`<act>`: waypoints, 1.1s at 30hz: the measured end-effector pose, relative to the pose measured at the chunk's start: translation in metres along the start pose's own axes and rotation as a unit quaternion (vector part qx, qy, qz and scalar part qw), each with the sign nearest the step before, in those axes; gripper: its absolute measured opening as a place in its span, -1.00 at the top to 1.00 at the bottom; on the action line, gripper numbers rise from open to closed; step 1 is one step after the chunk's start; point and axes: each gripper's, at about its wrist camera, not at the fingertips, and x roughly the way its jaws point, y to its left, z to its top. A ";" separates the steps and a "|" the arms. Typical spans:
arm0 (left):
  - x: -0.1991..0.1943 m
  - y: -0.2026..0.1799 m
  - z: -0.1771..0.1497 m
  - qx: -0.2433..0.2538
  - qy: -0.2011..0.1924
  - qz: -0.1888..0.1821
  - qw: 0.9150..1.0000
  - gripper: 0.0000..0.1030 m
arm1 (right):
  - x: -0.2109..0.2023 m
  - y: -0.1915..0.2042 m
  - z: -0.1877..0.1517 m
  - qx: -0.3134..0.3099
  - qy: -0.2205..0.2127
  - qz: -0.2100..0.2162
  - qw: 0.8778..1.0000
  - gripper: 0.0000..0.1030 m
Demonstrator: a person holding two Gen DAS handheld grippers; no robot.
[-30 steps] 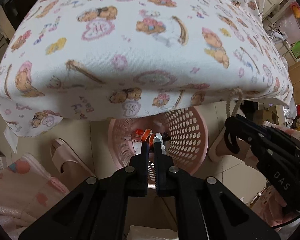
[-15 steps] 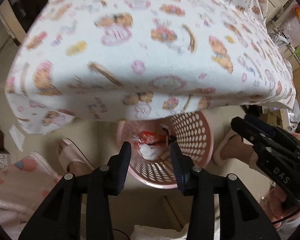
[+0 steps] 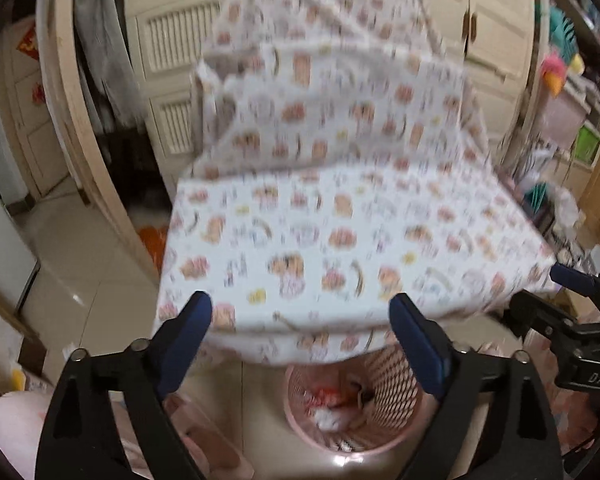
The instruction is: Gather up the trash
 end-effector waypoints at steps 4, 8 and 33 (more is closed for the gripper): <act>-0.021 -0.002 0.003 -0.001 -0.044 0.003 0.999 -0.78 | -0.028 -0.003 0.002 -0.028 -0.032 -0.012 0.999 -1.00; -0.028 -0.002 0.003 -0.015 -0.070 -0.003 0.997 -0.93 | -0.040 -0.010 -0.006 -0.031 -0.056 -0.022 0.998 -1.00; -0.020 -0.013 -0.009 -0.020 -0.084 0.028 0.996 -0.98 | -0.021 -0.007 -0.014 -0.022 -0.053 -0.041 0.997 -1.00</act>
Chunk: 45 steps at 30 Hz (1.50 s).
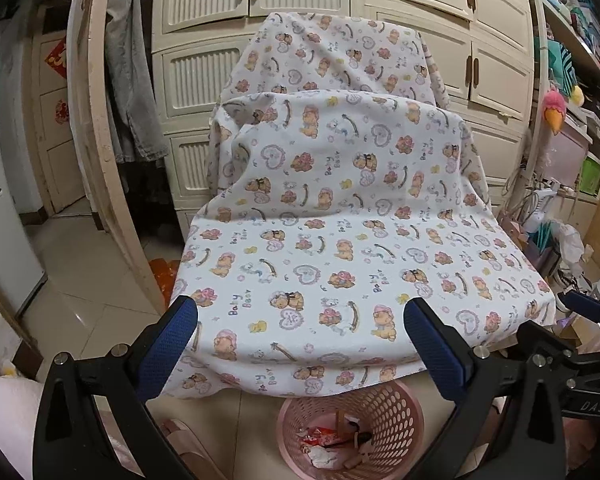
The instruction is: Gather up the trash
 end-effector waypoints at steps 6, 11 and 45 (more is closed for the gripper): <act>0.000 0.005 0.001 -0.014 0.000 0.000 1.000 -0.98 | -0.001 0.000 0.000 -0.001 -0.001 -0.001 1.000 -1.00; 0.002 0.009 0.001 -0.024 0.005 -0.004 1.000 -0.98 | -0.002 0.001 0.000 -0.003 -0.003 0.000 1.000 -1.00; -0.002 0.001 0.000 -0.003 -0.005 -0.010 1.000 -0.98 | -0.007 0.001 0.001 -0.009 -0.012 0.001 1.000 -1.00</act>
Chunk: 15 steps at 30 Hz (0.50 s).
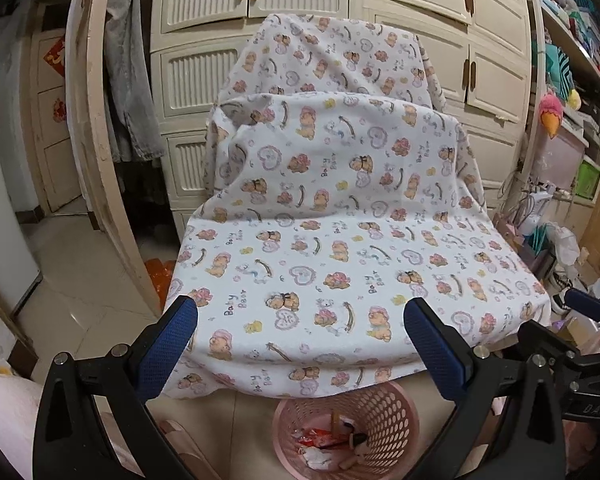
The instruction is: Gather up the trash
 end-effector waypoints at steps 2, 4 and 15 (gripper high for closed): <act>-0.003 -0.002 0.001 0.005 -0.004 0.004 1.000 -0.98 | -0.001 -0.001 0.000 0.001 0.000 0.000 1.000 -1.00; -0.004 -0.002 0.001 0.003 -0.006 0.003 1.000 -0.98 | -0.002 -0.001 0.000 0.002 0.000 0.000 1.000 -1.00; -0.003 -0.004 0.001 0.012 0.002 0.003 1.000 -0.98 | -0.005 0.008 0.000 -0.004 -0.003 0.007 1.000 -1.00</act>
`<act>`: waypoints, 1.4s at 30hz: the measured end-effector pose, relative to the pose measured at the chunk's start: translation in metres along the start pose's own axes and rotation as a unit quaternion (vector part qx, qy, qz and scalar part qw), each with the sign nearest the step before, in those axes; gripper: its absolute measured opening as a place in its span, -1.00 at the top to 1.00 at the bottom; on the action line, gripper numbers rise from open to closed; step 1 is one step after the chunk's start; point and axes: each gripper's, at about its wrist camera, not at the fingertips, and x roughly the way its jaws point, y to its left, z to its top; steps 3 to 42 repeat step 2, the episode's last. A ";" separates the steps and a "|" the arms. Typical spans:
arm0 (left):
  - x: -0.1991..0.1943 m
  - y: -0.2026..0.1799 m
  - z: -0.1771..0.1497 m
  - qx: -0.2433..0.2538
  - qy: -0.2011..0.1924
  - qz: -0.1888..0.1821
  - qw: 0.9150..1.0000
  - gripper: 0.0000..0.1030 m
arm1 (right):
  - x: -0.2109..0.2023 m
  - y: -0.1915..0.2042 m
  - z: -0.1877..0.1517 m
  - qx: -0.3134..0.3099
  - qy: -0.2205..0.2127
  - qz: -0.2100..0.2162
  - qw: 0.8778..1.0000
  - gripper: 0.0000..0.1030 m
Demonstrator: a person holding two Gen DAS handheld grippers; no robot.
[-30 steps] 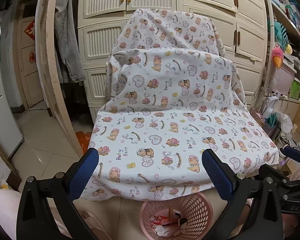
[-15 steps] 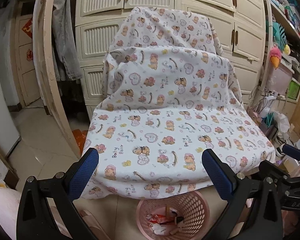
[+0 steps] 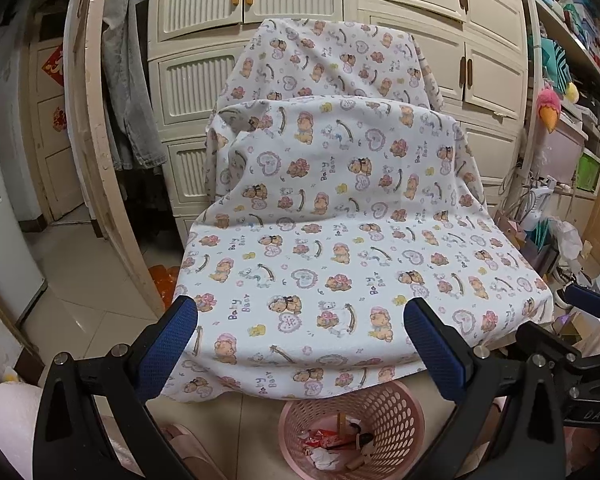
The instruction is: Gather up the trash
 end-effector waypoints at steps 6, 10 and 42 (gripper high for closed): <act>0.001 0.002 0.000 -0.005 0.008 -0.005 1.000 -0.98 | 0.000 0.000 0.001 0.004 0.001 0.003 1.000 -1.00; 0.001 0.002 0.000 -0.005 0.008 -0.005 1.000 -0.98 | 0.000 0.000 0.001 0.004 0.001 0.003 1.000 -1.00; 0.001 0.002 0.000 -0.005 0.008 -0.005 1.000 -0.98 | 0.000 0.000 0.001 0.004 0.001 0.003 1.000 -1.00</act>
